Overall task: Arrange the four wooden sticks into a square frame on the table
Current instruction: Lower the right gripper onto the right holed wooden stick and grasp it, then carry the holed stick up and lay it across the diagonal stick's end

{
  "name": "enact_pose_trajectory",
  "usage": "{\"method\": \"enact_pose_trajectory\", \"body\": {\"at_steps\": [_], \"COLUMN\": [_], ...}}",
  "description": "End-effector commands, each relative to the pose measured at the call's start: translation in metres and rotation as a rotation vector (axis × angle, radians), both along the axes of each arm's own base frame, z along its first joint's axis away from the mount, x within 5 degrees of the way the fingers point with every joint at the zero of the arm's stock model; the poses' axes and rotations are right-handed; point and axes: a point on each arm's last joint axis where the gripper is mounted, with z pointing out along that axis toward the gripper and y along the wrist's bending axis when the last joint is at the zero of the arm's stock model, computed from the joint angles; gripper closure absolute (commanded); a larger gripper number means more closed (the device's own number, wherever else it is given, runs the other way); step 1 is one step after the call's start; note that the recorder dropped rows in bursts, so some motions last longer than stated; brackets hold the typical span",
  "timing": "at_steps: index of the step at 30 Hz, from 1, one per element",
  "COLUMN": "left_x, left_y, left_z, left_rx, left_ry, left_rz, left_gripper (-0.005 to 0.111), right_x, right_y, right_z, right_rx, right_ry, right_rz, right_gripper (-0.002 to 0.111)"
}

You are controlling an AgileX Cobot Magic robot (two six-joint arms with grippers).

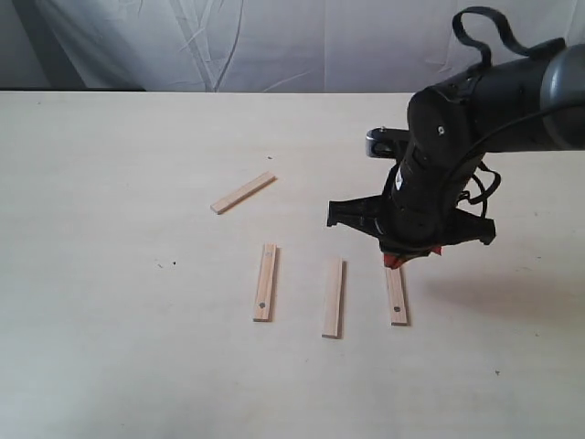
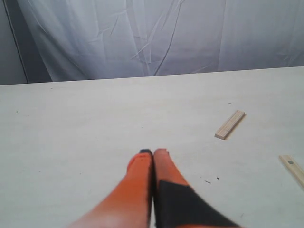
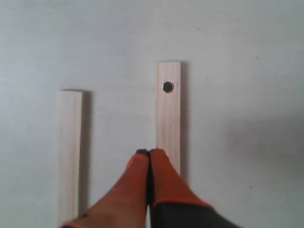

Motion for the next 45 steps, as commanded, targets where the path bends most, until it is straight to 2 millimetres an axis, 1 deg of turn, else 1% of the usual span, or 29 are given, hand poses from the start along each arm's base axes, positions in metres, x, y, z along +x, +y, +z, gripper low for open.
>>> {"method": "enact_pose_trajectory", "body": {"at_steps": [1, 3, 5, 7, 22, 24, 25, 28, 29, 30, 33, 37, 41, 43, 45], "left_x": [0.000, 0.000, 0.000, 0.000, 0.000, 0.000, 0.000, 0.000, 0.000, 0.000, 0.000, 0.000, 0.000, 0.000, 0.000], "left_y": [0.000, 0.000, 0.000, 0.000, 0.000, 0.000, 0.000, 0.000, 0.000, 0.000, 0.000, 0.000, 0.000, 0.000, 0.000], "left_z": [0.000, 0.000, 0.000, 0.000, 0.000, 0.000, 0.000, 0.000, 0.000, 0.000, 0.000, 0.000, 0.000, 0.000, 0.000], "left_rx": [0.000, 0.000, 0.000, 0.000, 0.000, 0.000, 0.000, 0.000, 0.000, 0.000, 0.000, 0.000, 0.000, 0.000, 0.000], "left_ry": [-0.014, -0.014, -0.014, -0.014, -0.014, -0.014, -0.014, -0.014, -0.014, -0.014, -0.014, -0.014, -0.014, -0.014, -0.014], "left_rz": [-0.005, -0.005, -0.005, -0.005, -0.005, -0.005, -0.005, -0.005, -0.005, -0.005, -0.005, -0.005, -0.005, -0.005, -0.005], "left_gripper": [0.107, 0.107, 0.107, 0.107, 0.107, 0.107, 0.107, 0.107, 0.107, 0.107, 0.107, 0.107, 0.107, 0.107, 0.107], "right_x": [0.003, 0.003, 0.004, 0.004, 0.007, 0.007, 0.007, 0.007, 0.007, 0.007, 0.012, 0.027, 0.054, 0.066, 0.075], "right_y": [0.000, 0.000, 0.000, 0.000, 0.000, 0.000, 0.000, 0.000, 0.000, 0.000, 0.002, 0.007, 0.024, 0.032, 0.041], "right_z": [-0.011, -0.015, -0.020, -0.023, -0.049, -0.051, -0.051, -0.051, -0.051, -0.051, -0.042, -0.012, 0.026, 0.038, 0.048], "right_rx": [-0.027, -0.039, -0.050, -0.061, -0.107, -0.109, -0.109, -0.110, -0.111, -0.111, -0.116, -0.137, -0.118, -0.114, -0.098], "right_ry": [0.025, 0.036, 0.042, 0.048, 0.083, 0.086, 0.086, 0.086, 0.086, 0.086, 0.069, -0.020, -0.150, -0.203, -0.230], "right_rz": [-0.015, -0.014, -0.009, -0.004, 0.014, 0.014, 0.016, 0.024, 0.028, 0.036, 0.082, 0.202, 0.398, 0.490, 0.541], "right_gripper": [0.101, 0.092, 0.080, 0.073, 0.073, 0.077, 0.083, 0.104, 0.109, 0.109, 0.109, 0.109, 0.109, 0.109, 0.109]}}
